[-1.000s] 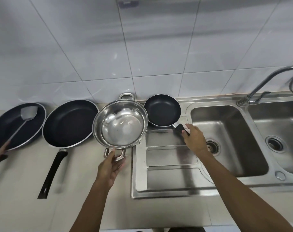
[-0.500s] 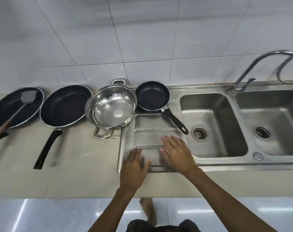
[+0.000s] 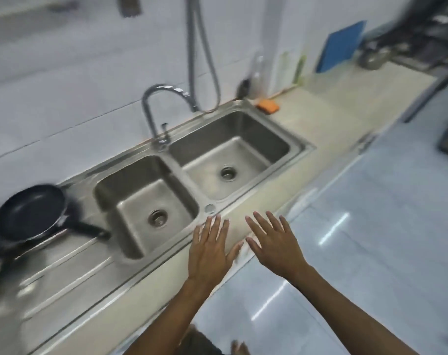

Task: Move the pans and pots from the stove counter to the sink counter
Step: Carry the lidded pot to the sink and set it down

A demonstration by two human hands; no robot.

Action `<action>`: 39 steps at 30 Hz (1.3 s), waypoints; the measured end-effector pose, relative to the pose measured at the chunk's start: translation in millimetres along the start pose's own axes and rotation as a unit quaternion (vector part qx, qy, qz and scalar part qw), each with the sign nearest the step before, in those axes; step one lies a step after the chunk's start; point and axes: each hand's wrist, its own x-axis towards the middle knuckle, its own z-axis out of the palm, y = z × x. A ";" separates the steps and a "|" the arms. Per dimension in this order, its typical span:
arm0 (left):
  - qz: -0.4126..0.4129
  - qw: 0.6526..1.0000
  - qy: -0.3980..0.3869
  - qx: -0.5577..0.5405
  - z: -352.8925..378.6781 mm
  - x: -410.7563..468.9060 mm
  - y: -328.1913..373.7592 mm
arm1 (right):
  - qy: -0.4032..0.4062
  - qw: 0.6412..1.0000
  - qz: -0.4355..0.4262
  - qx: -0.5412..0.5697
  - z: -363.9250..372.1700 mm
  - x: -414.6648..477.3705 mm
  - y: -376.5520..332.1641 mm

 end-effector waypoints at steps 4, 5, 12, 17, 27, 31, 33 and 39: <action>0.089 0.996 -0.023 -0.002 18.9 72.8 86.0 | 0.005 0.992 0.128 -0.020 -31.5 -29.2 99.2; 0.110 0.994 -0.028 0.000 22.7 91.1 106.6 | 0.009 0.987 0.159 -0.021 -37.5 -35.0 121.8; 0.223 0.974 -0.045 -0.006 56.4 222.1 223.6 | 0.030 0.956 0.292 0.003 -66.0 -32.7 254.0; 0.251 0.966 -0.064 -0.007 90.2 332.5 295.5 | 0.011 0.939 0.343 0.019 -78.2 5.2 359.4; 0.304 0.951 -0.061 -0.014 139.7 532.8 445.7 | 0.047 0.914 0.402 0.019 -116.0 68.3 572.1; 0.310 0.949 -0.060 -0.009 175.9 604.5 515.4 | 0.052 0.912 0.406 0.024 -116.2 87.8 672.4; 0.303 0.951 -0.054 -0.001 184.6 637.7 543.6 | 0.056 0.920 0.387 0.012 -121.1 101.0 718.6; 0.246 0.967 -0.059 -0.003 213.6 736.6 641.9 | 0.038 0.937 0.347 0.024 -146.8 136.9 877.0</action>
